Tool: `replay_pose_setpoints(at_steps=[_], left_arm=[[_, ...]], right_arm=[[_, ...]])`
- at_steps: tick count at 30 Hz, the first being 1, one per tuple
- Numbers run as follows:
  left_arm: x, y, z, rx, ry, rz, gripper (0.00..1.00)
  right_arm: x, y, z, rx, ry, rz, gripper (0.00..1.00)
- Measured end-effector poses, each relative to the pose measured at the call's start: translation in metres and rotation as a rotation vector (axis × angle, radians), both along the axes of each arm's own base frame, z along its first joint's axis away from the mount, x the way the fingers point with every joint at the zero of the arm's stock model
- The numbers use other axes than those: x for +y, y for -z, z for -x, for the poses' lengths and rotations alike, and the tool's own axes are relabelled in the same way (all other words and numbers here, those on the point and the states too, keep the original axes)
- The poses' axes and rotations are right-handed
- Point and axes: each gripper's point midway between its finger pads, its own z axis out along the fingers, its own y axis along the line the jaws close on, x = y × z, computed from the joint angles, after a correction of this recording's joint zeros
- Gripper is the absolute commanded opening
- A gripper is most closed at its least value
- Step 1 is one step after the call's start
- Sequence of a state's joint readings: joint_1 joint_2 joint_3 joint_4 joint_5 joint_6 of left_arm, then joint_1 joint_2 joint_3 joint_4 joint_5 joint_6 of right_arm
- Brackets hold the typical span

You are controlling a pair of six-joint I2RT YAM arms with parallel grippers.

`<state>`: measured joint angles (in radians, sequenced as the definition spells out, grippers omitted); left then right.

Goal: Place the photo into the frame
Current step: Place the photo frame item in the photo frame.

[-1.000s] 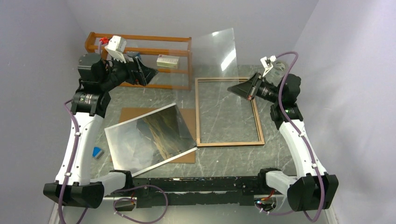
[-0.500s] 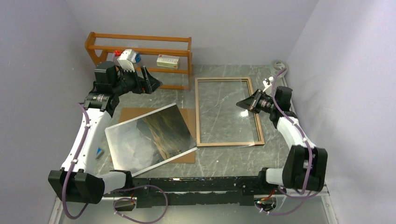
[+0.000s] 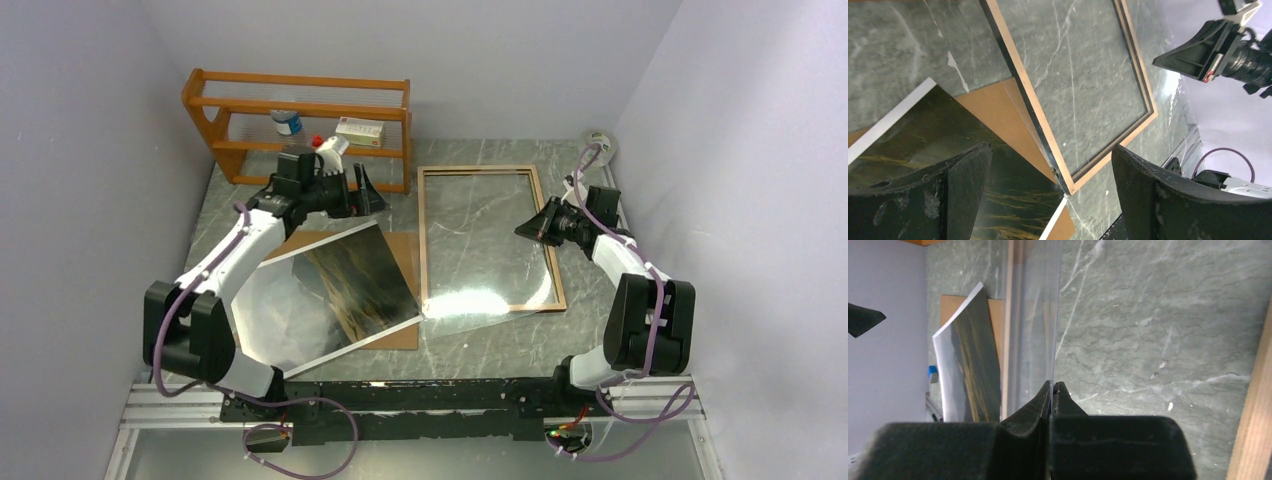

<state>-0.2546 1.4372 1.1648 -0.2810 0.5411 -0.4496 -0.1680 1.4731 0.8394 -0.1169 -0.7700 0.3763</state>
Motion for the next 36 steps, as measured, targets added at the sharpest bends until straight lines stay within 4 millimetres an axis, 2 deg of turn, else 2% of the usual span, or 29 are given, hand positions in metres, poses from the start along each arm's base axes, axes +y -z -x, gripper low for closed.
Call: replay_pose_setpoints(at_steps=[5, 8, 12, 19, 24, 29, 36], left_arm=[[-0.020, 0.039, -0.003, 0.086, 0.037, -0.029, 0.90], [-0.026, 0.065, -0.006, 0.147, 0.045, -0.041, 0.89], [-0.031, 0.087, -0.009, 0.211, 0.042, -0.044, 0.87], [-0.057, 0.100, -0.028, 0.249, 0.063, -0.032, 0.80], [-0.079, 0.115, -0.033, 0.273, 0.085, -0.042, 0.76], [-0.085, 0.135, -0.030, 0.303, 0.076, -0.080, 0.74], [-0.084, 0.148, -0.032, 0.313, 0.047, -0.114, 0.75]], right_arm=[[-0.009, 0.001, -0.001, -0.027, 0.017, 0.057, 0.00], [-0.015, -0.009, 0.001, -0.071, 0.044, 0.080, 0.00], [-0.019, -0.019, -0.001, -0.123, 0.062, 0.092, 0.00], [-0.022, -0.014, -0.013, -0.150, 0.075, 0.094, 0.00], [-0.026, 0.008, -0.025, -0.100, 0.073, 0.091, 0.00], [-0.030, 0.014, -0.036, -0.097, 0.068, 0.102, 0.00], [-0.036, 0.018, -0.042, -0.096, 0.077, 0.115, 0.00]])
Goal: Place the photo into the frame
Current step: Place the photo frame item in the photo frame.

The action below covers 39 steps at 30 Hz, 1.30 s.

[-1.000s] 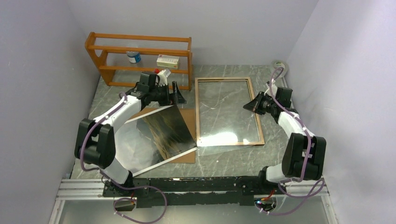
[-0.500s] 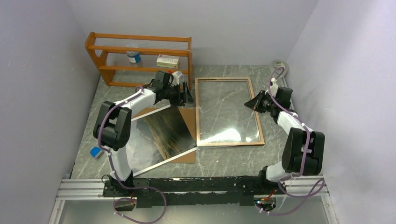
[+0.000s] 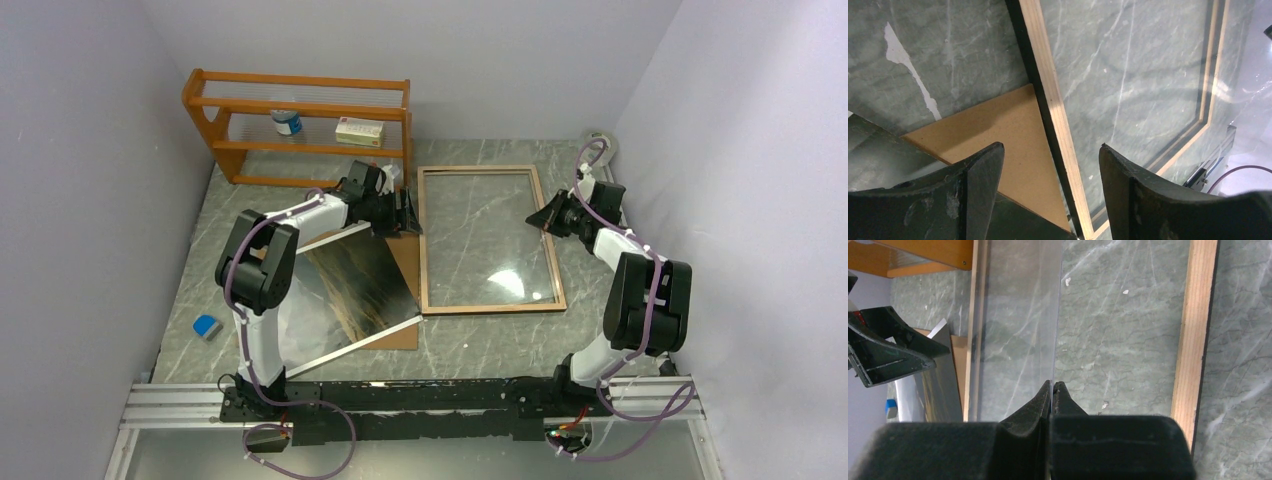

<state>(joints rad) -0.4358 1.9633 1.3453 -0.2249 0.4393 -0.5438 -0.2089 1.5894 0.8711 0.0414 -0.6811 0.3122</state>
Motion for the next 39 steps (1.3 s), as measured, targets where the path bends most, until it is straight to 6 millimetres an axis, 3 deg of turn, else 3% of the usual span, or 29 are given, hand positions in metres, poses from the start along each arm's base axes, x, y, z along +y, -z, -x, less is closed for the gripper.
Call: replay_pose_setpoints(at_steps=[13, 21, 26, 28, 32, 37, 39], left_arm=[[-0.001, 0.027, -0.002, 0.030, -0.004, -0.023, 0.68], [-0.003, 0.027, -0.002, 0.026, 0.000, -0.021, 0.63], [-0.006, 0.030, -0.004, 0.030, 0.003, -0.019, 0.59], [-0.008, 0.031, -0.005, 0.031, 0.005, -0.017, 0.59], [-0.012, 0.030, -0.005, 0.036, 0.001, -0.005, 0.60], [-0.016, 0.031, -0.006, 0.043, -0.010, 0.007, 0.58], [-0.017, 0.033, -0.006, 0.049, -0.016, 0.011, 0.56]], right_arm=[[-0.008, 0.012, -0.012, -0.010, 0.024, 0.016, 0.00], [-0.006, 0.016, -0.013, -0.005, 0.006, -0.002, 0.01], [-0.002, 0.005, -0.017, -0.014, -0.018, -0.034, 0.45], [0.000, -0.003, -0.020, -0.024, -0.026, -0.052, 0.50], [0.007, -0.006, -0.018, -0.007, -0.049, -0.102, 0.42], [0.012, 0.005, -0.011, 0.064, -0.053, -0.152, 0.07], [0.012, 0.007, -0.009, 0.083, -0.046, -0.165, 0.00]])
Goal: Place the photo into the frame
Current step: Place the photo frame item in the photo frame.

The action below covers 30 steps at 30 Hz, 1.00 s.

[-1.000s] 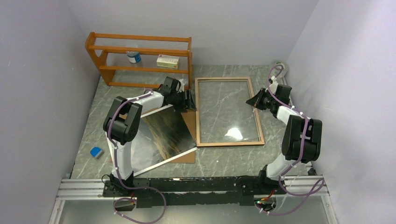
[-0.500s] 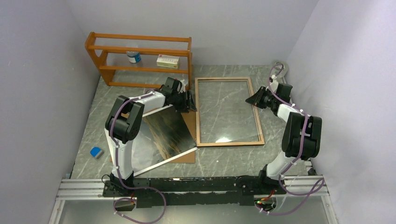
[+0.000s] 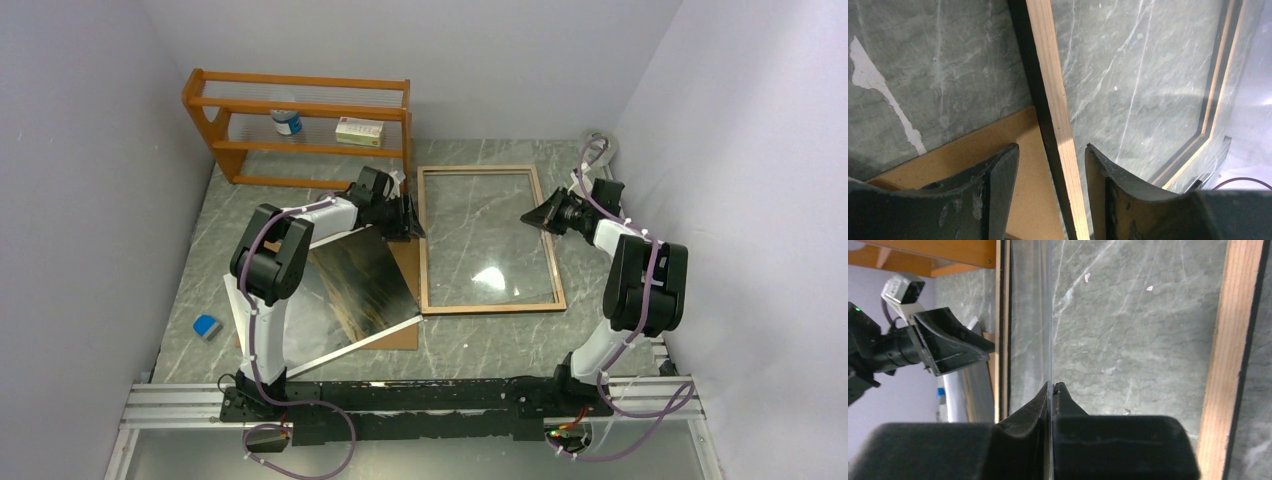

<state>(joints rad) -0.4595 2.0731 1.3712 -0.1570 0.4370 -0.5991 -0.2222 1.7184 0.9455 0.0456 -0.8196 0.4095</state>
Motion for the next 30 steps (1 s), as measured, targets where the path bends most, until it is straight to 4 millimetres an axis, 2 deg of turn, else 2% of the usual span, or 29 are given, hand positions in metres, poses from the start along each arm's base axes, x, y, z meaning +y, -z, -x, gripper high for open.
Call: replay_pose_setpoints(at_steps=[5, 8, 13, 19, 23, 25, 30], left_arm=[[-0.001, 0.000, -0.001, 0.010, -0.020, 0.010, 0.49], [-0.001, 0.002, -0.001, 0.013, -0.029, 0.010, 0.44], [-0.001, 0.006, -0.002, 0.019, -0.034, 0.011, 0.42], [-0.002, 0.008, -0.003, 0.014, -0.041, 0.020, 0.42], [-0.001, 0.007, -0.003, -0.002, -0.052, 0.019, 0.41], [0.001, 0.006, -0.003, -0.012, -0.065, 0.013, 0.40], [0.009, 0.006, -0.001, -0.026, -0.112, -0.025, 0.36]], right_arm=[[0.002, -0.005, 0.000, 0.025, 0.014, -0.030, 0.00], [0.004, -0.018, 0.002, 0.040, 0.025, -0.065, 0.00], [0.017, -0.061, 0.005, 0.042, 0.021, -0.141, 0.00], [0.037, -0.130, 0.003, 0.000, -0.004, -0.182, 0.00], [0.045, -0.157, 0.005, -0.023, -0.024, -0.190, 0.00], [0.049, -0.161, 0.006, -0.025, -0.038, -0.192, 0.00], [0.060, -0.155, 0.012, 0.005, -0.061, -0.196, 0.00]])
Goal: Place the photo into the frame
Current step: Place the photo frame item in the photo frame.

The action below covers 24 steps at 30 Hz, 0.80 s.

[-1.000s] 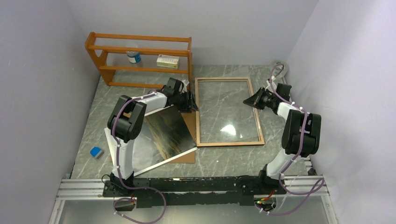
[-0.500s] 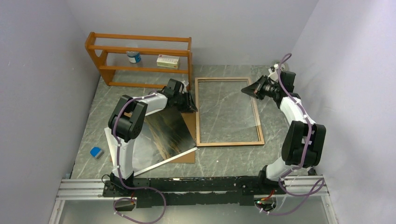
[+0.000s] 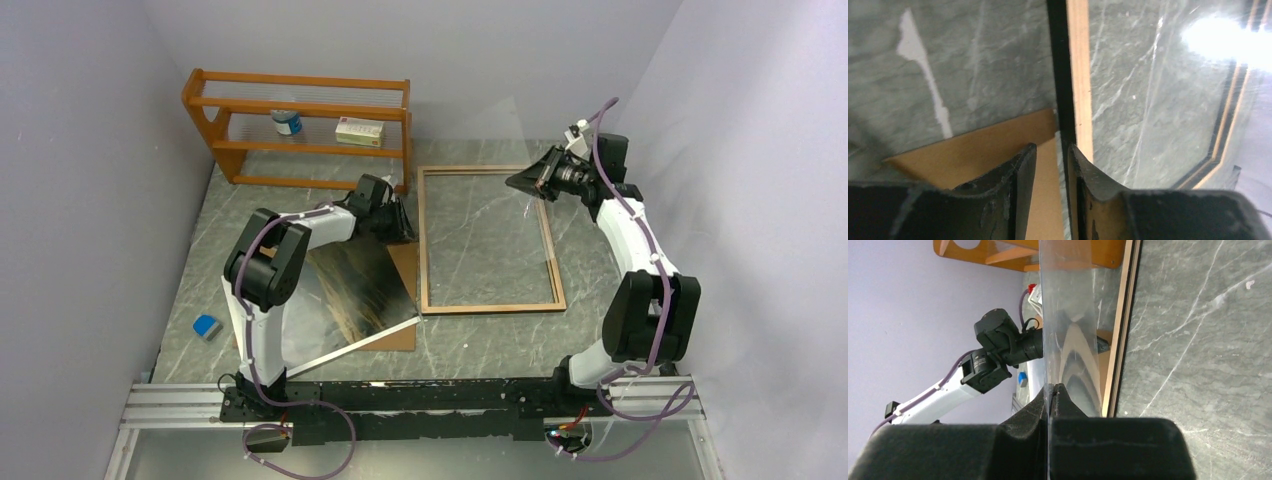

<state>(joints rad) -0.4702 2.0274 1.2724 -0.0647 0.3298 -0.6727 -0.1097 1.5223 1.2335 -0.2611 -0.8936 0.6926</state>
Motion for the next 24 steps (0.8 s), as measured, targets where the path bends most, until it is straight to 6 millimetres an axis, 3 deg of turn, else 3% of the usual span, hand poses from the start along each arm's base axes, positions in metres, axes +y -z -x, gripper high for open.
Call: replay_pose_setpoints(at_steps=[5, 12, 24], left_arm=[[0.014, 0.001, 0.003, -0.008, -0.060, -0.048, 0.39], [0.012, -0.002, 0.005, -0.006, -0.053, -0.019, 0.44], [0.004, -0.008, 0.007, -0.008, -0.016, 0.036, 0.60]], right_arm=[[0.003, 0.021, -0.004, 0.039, 0.001, 0.003, 0.00], [-0.003, 0.069, -0.007, 0.140, 0.046, 0.020, 0.00], [-0.016, 0.078, -0.015, 0.087, 0.072, 0.096, 0.00]])
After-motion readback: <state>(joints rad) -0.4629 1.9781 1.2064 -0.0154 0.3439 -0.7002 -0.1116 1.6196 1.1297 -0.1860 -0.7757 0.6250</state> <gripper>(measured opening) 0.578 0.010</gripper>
